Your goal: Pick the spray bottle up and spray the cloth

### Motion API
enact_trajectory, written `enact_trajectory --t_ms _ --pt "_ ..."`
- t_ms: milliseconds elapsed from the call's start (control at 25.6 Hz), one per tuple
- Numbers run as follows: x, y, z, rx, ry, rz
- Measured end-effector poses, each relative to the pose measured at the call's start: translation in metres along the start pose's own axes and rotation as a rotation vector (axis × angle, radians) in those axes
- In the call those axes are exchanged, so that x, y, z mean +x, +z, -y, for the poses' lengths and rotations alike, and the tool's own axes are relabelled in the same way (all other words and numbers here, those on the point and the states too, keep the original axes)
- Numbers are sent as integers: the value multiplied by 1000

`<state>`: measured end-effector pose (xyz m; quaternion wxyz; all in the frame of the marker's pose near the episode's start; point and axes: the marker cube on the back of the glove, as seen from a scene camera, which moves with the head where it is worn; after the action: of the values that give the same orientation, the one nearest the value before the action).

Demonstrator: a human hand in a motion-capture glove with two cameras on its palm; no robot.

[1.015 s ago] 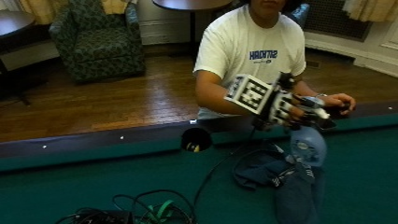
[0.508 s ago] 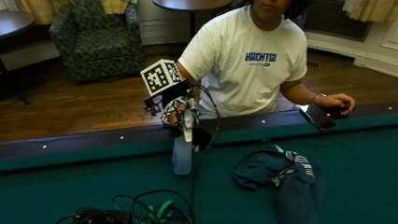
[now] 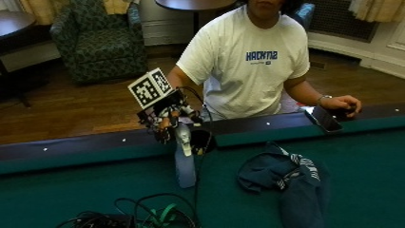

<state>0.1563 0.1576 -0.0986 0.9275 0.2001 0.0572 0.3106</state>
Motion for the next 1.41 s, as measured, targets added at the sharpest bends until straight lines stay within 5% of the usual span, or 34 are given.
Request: enact_trajectory --t_ms 312,625,1406 --pt "-35 -69 -78 -171 -374 -294" --pt "-75 -97 -105 -184 -493 -387" --pt "-80 -109 -76 -125 -330 -401"
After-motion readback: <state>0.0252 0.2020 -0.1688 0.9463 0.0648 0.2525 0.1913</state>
